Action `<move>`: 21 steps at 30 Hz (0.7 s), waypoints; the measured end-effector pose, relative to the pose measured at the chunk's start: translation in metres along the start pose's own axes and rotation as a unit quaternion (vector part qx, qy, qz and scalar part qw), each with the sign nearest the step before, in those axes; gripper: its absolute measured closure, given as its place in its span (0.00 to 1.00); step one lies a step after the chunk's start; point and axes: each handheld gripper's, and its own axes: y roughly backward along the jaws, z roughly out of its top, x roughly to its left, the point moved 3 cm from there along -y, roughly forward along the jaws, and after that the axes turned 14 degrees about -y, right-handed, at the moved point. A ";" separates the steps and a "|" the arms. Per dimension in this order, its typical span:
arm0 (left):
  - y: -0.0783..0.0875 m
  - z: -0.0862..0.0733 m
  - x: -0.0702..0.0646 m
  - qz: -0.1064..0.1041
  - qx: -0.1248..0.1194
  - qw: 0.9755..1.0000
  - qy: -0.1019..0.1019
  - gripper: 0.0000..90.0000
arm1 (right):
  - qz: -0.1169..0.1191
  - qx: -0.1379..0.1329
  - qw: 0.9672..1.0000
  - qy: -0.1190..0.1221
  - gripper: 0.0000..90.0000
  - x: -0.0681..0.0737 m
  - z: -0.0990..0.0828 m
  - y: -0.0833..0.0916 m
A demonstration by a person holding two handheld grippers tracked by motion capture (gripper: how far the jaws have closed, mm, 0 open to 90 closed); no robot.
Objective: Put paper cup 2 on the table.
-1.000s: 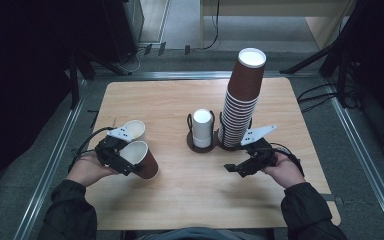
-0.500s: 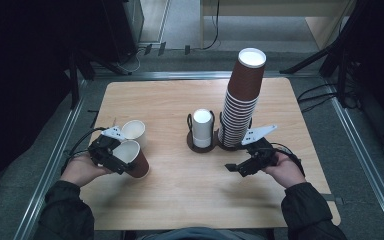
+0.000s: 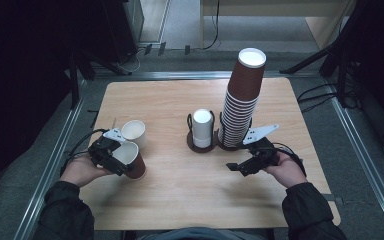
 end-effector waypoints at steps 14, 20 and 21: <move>-0.001 0.006 -0.004 -0.018 -0.009 1.000 0.001 0.00 | -0.002 0.003 1.000 0.005 0.18 0.000 0.000 -0.001; 0.003 0.006 -0.005 -0.020 -0.015 1.000 0.002 0.00 | -0.002 0.005 1.000 0.004 0.18 0.000 0.000 -0.001; 0.004 0.006 -0.005 -0.022 -0.015 1.000 0.003 0.00 | -0.002 0.005 1.000 0.003 0.18 0.000 0.000 -0.001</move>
